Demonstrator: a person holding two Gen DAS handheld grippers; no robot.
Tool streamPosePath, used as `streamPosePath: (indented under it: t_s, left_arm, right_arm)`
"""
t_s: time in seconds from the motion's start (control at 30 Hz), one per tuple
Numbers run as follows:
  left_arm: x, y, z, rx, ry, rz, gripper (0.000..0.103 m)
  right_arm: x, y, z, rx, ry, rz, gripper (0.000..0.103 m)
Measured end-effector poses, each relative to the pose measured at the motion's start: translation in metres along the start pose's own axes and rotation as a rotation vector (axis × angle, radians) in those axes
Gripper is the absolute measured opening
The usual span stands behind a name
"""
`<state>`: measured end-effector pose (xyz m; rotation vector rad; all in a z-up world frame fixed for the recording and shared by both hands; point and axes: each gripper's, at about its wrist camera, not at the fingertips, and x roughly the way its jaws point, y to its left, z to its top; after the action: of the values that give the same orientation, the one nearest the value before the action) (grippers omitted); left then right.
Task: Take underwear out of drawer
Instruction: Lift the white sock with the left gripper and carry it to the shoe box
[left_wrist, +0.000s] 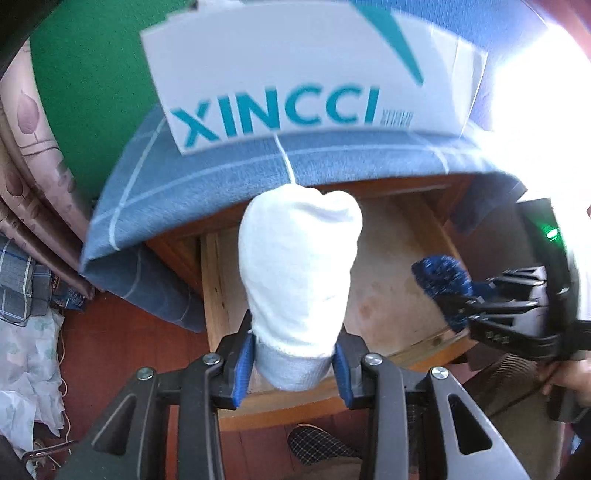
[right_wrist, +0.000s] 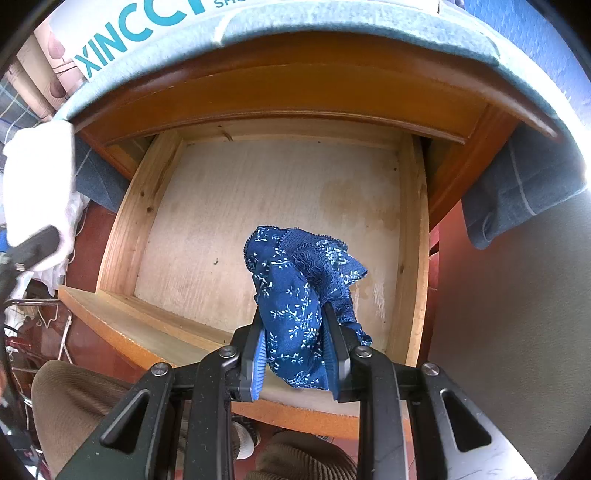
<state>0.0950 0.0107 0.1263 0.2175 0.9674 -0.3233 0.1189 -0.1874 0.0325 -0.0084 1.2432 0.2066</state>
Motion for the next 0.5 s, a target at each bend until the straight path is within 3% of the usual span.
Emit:
streamPosePath:
  t_s: [0.27,0.5]
  left_arm:
    - [-0.053,0.004,0.015,0.008,-0.068,-0.024,0.037]
    - [-0.118,0.014,0.065,0.004,-0.185,-0.025,0.037]
  right_arm:
    - [-0.001,0.0,-0.001,0.002,-0.004,0.006,0.025]
    - [-0.003,-0.001,-0.001,0.005,-0.007,0.007,0.025]
